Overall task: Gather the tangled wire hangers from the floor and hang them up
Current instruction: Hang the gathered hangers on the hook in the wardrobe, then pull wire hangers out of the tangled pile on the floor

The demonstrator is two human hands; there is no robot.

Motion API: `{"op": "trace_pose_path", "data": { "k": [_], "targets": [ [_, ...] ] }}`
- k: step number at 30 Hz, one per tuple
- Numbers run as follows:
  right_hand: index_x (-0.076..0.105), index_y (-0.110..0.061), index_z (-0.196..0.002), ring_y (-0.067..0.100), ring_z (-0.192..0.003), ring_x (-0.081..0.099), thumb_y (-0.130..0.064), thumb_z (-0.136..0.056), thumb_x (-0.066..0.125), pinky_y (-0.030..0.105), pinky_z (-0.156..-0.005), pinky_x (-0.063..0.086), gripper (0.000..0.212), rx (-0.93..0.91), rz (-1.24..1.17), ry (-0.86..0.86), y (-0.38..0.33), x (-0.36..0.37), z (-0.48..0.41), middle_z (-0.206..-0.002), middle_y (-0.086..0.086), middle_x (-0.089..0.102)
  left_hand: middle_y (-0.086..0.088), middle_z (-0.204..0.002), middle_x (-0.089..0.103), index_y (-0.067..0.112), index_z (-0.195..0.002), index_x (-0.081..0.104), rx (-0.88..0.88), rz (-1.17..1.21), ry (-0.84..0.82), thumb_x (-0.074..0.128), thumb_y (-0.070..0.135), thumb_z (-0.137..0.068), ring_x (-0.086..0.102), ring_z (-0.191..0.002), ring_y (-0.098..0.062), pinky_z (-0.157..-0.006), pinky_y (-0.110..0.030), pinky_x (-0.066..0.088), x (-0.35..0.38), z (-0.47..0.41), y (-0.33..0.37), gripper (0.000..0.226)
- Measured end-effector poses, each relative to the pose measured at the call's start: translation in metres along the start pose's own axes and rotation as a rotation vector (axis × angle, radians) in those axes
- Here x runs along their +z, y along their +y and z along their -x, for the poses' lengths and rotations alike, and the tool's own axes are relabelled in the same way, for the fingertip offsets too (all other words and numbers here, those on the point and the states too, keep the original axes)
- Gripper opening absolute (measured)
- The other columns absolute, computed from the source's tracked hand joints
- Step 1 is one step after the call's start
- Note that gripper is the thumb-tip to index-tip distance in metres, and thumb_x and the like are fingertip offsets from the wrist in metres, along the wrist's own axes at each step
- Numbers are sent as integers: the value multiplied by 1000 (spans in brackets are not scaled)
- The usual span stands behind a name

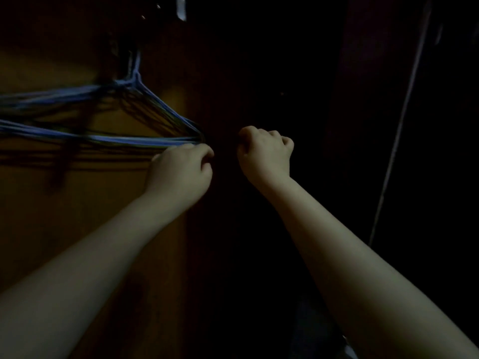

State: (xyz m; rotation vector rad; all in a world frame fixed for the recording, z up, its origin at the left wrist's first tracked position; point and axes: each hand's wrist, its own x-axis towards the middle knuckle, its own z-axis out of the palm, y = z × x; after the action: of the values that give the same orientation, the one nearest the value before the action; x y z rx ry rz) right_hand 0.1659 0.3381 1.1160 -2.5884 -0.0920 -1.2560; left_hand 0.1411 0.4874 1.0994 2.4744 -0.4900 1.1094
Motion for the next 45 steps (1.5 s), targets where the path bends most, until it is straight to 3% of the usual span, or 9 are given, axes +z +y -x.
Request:
{"op": "trace_pose_path", "data": {
  "k": [8,17,25,32,38,40,45],
  "targets": [
    [49,-27,-132,22,-123,44,-35,-94,42,41,-106,21,39,184,132,-47,89,-64,106,-125,-4,59,-4,-121,60,20,-125,56,165,122,-67,48,23,-91,48,-115,-28,-91,-41,35,42,54,109,34],
    [56,-26,-126,20,-126,37,-34,-95,42,43,-107,20,34,413,306,-89,237,-137,216,-131,-7,53,3,-118,61,24,-128,52,267,196,-241,39,31,-96,47,-117,-20,-95,-39,34,126,129,269,35],
    [54,-24,-128,24,-125,38,-32,-94,42,44,-108,21,37,603,383,-232,373,-182,316,-131,-3,53,-1,-103,65,20,-114,60,275,241,-363,36,31,-97,52,-106,-24,-87,-38,34,202,208,413,31],
    [47,-23,-135,25,-125,41,-34,-95,42,45,-110,19,42,766,391,-251,447,-129,415,-129,2,55,-4,-85,67,15,-98,65,292,232,-430,41,26,-95,57,-92,-28,-79,-37,34,307,296,432,27],
    [48,-20,-133,27,-124,40,-31,-95,40,44,-109,16,41,897,436,-297,499,-37,536,-129,4,55,-5,-85,66,14,-97,65,359,188,-514,41,27,-95,57,-88,-29,-76,-36,33,423,398,404,27],
    [47,-20,-135,27,-124,39,-31,-94,41,42,-108,17,42,929,424,-322,514,-2,581,-131,5,55,-8,-89,66,13,-100,65,383,189,-521,43,26,-94,57,-88,-31,-75,-36,34,463,436,394,26],
    [45,-20,-137,27,-127,38,-31,-95,42,45,-111,17,44,985,371,-411,547,89,698,-135,6,52,-8,-113,61,15,-118,58,424,157,-651,38,30,-96,46,-110,-31,-84,-39,32,559,541,366,34]
  ]
}}
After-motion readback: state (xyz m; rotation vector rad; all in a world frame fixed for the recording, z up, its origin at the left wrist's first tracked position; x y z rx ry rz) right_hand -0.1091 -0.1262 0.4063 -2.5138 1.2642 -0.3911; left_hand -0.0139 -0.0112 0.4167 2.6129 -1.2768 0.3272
